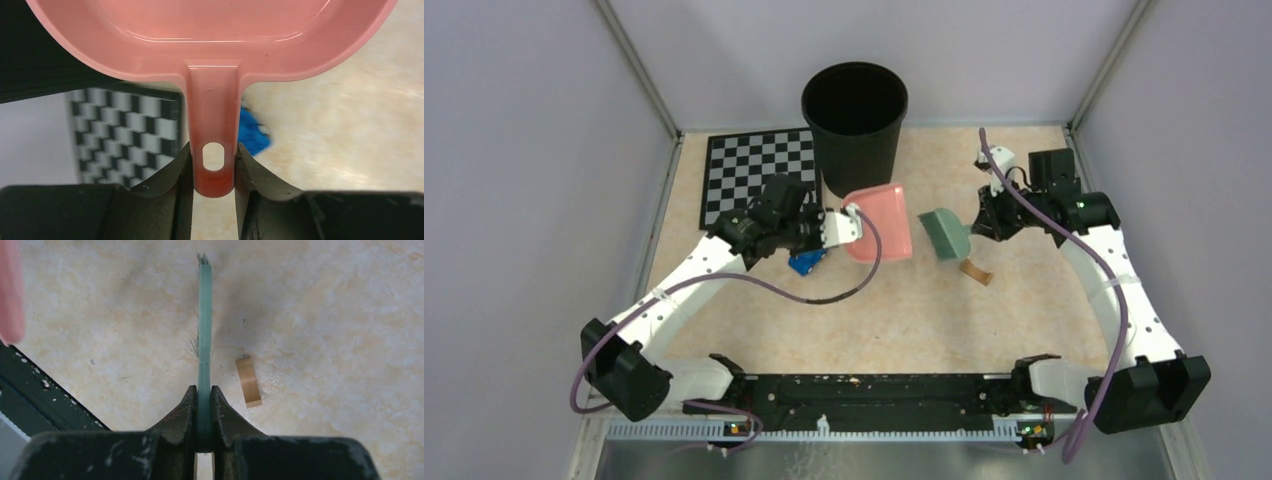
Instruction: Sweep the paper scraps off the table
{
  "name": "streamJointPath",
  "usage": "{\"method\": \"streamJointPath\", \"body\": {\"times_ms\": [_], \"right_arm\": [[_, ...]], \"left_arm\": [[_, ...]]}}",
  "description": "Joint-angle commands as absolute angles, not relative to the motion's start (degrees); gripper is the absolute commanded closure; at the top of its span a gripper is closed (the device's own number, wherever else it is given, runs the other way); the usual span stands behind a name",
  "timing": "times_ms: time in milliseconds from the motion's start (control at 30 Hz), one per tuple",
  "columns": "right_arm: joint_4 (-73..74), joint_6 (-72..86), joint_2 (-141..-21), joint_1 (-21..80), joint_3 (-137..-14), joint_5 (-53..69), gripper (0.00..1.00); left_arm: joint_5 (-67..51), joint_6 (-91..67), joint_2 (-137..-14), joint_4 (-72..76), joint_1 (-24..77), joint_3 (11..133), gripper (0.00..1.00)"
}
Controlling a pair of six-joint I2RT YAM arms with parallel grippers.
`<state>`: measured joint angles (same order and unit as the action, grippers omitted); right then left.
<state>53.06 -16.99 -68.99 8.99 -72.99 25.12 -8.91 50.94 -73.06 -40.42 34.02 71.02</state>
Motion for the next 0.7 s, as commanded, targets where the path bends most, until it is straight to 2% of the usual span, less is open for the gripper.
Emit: {"method": "streamJointPath", "body": {"times_ms": [0, 200, 433, 667], "right_arm": [[48.0, -22.1, -65.5, 11.1, -70.0, 23.0, 1.00], [42.1, -30.1, -59.4, 22.1, -63.8, 9.3, 1.00], [31.6, -45.3, -52.6, 35.1, -54.0, 2.2, 1.00], [19.7, -61.7, -49.1, 39.8, -40.8, -2.2, 1.00]], "left_arm": [[-19.7, 47.5, -70.9, -45.4, 34.9, 61.3, 1.00], [-17.8, 48.8, -75.6, -48.6, 34.9, 51.5, 1.00], [-17.1, 48.6, -81.5, -45.6, 34.9, 48.3, 1.00], [-12.2, 45.2, -86.2, -43.6, 34.9, 49.0, 0.96]]}}
